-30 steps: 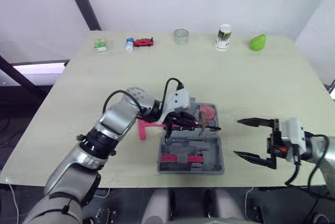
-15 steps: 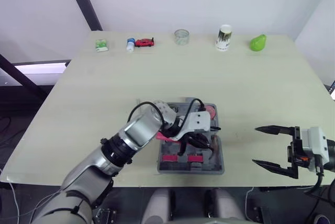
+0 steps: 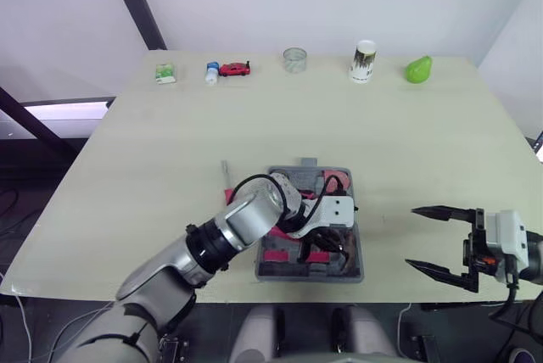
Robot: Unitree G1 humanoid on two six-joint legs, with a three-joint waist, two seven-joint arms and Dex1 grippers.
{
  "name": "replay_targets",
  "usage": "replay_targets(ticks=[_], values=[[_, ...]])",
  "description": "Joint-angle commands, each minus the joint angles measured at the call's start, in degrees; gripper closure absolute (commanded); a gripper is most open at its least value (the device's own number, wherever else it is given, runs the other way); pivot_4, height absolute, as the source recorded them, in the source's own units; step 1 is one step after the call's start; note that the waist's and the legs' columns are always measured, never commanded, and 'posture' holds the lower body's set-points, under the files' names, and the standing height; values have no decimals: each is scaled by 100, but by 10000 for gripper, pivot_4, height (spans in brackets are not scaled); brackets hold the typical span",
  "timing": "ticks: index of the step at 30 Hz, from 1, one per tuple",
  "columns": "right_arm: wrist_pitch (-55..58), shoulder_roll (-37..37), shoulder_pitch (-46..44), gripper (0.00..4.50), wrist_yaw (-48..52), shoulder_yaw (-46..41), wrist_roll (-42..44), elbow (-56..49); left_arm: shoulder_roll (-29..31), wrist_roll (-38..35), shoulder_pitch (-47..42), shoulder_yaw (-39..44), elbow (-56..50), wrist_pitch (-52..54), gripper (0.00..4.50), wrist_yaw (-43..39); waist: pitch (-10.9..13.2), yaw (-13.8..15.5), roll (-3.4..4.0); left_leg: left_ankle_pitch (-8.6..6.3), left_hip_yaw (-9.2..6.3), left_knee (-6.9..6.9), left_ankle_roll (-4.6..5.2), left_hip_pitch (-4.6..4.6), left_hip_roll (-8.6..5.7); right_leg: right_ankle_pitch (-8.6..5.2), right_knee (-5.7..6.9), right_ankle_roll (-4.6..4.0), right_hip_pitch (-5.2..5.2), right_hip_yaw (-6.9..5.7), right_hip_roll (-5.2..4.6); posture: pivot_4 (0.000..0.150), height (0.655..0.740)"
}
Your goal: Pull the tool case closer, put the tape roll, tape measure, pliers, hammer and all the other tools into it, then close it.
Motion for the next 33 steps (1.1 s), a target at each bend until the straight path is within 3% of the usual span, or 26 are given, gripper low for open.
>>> replay_targets(ticks=[1, 15, 16, 17, 18, 19, 33], values=[[-136, 26, -12, 0, -25, -52, 17, -65, -123, 52, -121, -42, 27, 18, 44932, 48, 0, 0, 0, 0, 0, 0, 0, 0, 0, 0, 0, 0, 0, 0, 0, 1500, 7400], [-364, 163, -5, 0, -65, 51, -99, 33, -319, 119, -133, 14, 258, -7, 44932, 54, -1, 2, 1, 0, 0, 1, 0, 0, 0, 0, 1, 0, 0, 1, 0, 1500, 7400], [-382, 176, -27, 0, -66, 80, -111, 56, -314, 135, -156, 33, 253, 11, 34678, 72, -1, 1, 1, 0, 0, 1, 0, 0, 0, 0, 1, 0, 0, 1, 0, 1500, 7400], [-395, 184, -42, 0, -66, 99, -119, 71, -312, 148, -170, 46, 251, 29, 30993, 88, -1, 0, 1, 0, 1, 1, 0, 0, 0, 0, 1, 0, 0, 0, 0, 1500, 7400], [-414, 192, -63, 0, -66, 116, -133, 95, -280, 198, -191, 7, 256, -42, 24527, 72, -1, 2, 1, 0, 0, 1, 0, 1, 0, 0, 1, 0, 0, 0, 0, 1500, 7400], [-434, 195, -77, 0, -70, 125, -143, 115, -260, 205, -197, -11, 247, -55, 22951, 50, -1, 1, 1, 0, 0, 1, 0, 1, 0, 0, 2, 0, 0, 0, 0, 1500, 7400], [-542, 199, -192, 0, -83, 192, -202, 267, -170, -138, -355, 457, -89, -203, 22951, -76, -1, 1, 2, 0, 1, 2, -1, 1, 0, 0, 3, 0, 1, 1, -1, 1500, 7400]])
